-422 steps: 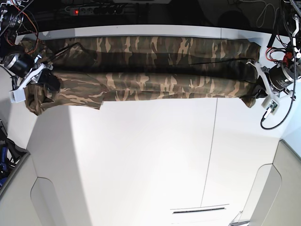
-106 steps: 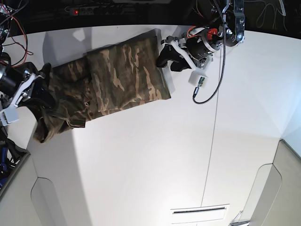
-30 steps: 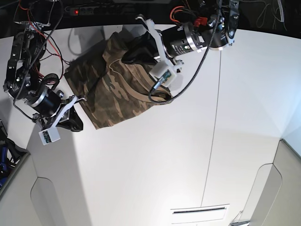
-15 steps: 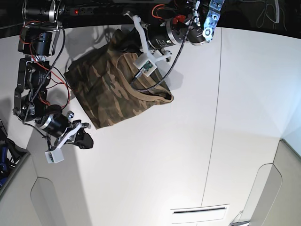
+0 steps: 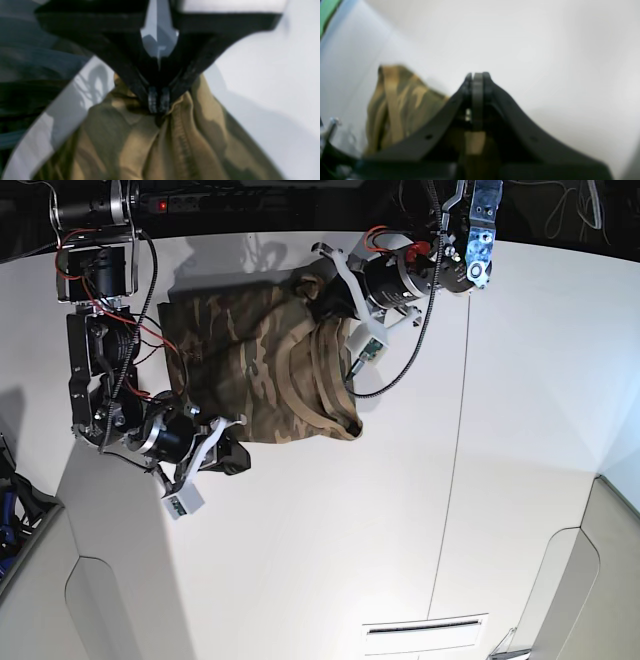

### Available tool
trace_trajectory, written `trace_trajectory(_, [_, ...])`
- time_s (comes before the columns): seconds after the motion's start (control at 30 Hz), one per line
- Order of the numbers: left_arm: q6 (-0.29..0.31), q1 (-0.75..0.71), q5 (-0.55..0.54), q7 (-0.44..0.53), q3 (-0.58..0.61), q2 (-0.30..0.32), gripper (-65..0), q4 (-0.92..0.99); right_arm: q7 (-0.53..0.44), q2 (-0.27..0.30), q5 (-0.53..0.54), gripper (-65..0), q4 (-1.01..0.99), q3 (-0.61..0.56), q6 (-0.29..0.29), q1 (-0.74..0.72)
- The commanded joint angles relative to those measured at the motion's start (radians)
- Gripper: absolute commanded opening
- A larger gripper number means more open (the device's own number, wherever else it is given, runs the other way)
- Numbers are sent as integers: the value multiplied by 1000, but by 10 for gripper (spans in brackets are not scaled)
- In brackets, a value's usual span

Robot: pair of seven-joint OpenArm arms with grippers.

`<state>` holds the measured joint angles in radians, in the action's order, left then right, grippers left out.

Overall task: Fold the T-shirt properly
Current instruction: 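Grip the folded bundle's sides with both grippers and square it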

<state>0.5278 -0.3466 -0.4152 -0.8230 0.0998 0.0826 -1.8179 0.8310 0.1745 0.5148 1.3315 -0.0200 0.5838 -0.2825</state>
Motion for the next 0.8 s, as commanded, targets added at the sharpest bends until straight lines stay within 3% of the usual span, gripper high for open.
trace_trajectory(0.0, [-1,26,3,11,-10,-1,-637,-11,-23,6,10,-650,6,-6,7,-24])
trace_trajectory(0.07, [-7,67,30,14,-23,-1,-637,2,-23,6,4,-650,1,-13,7,-19])
trace_trajectory(0.2, [-122,185,99,82,-23,3,-637,106,-21,12,9,-650,2,-12,6,0])
trace_trajectory(0.27, [-145,256,105,93,-23,3,-637,182,-19,11,9,-650,2,-12,6,15])
trace_trajectory(0.5, [-151,390,105,70,-23,4,-637,206,-19,11,9,-650,2,-12,6,65])
trace_trajectory(0.77, [-150,282,90,48,-23,4,-637,31,-19,11,25,-650,2,-12,6,121])
